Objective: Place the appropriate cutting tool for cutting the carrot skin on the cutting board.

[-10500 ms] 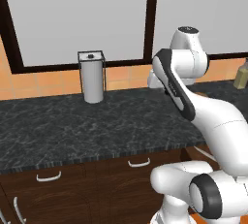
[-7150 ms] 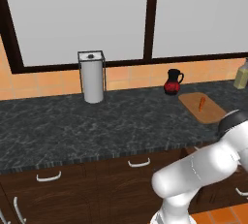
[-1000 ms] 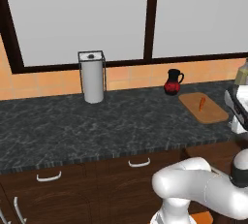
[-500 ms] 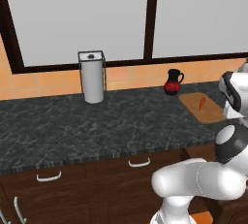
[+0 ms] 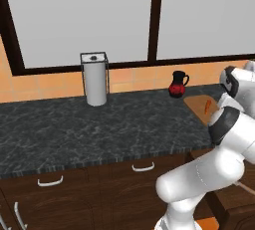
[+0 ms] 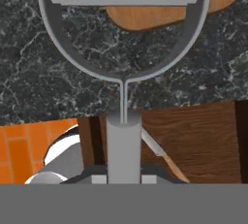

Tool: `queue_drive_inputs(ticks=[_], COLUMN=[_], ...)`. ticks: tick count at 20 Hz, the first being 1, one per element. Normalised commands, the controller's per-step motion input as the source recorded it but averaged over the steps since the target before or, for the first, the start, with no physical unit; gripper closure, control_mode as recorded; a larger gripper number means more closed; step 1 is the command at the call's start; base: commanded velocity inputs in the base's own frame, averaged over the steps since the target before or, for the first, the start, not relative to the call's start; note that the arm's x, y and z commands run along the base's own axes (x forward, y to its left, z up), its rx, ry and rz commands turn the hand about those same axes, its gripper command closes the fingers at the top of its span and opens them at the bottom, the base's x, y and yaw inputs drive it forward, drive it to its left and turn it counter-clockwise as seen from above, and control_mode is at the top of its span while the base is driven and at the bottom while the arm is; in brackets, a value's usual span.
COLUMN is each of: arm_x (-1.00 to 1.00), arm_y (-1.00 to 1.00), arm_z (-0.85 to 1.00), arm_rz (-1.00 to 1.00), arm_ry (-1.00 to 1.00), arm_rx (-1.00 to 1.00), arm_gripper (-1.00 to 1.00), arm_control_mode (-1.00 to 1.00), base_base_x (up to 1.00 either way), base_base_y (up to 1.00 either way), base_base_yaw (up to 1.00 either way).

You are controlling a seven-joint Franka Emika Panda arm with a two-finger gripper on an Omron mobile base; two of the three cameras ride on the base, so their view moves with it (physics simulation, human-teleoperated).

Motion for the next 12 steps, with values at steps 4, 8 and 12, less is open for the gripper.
queue_drive_inputs(ticks=[4,8,12], arm_x=[0.7,0.81,0.6], arm_y=[0.06,0.06,-0.03], arm_z=[-0.33,-0.3,-0.21], arm_rz=[-0.14,-0.14,-0.11], arm_ry=[-0.08,-0.03,0.0], arm_rx=[0.0,0.0,0.0], arm_gripper=[1.0,1.0,1.0], arm_control_mode=[-1.0,-1.0,-1.0], base_base_x=[0.0,0.0,0.0], base_base_y=[0.0,0.0,0.0], base_base_yaw=[0.0,0.0,0.0])
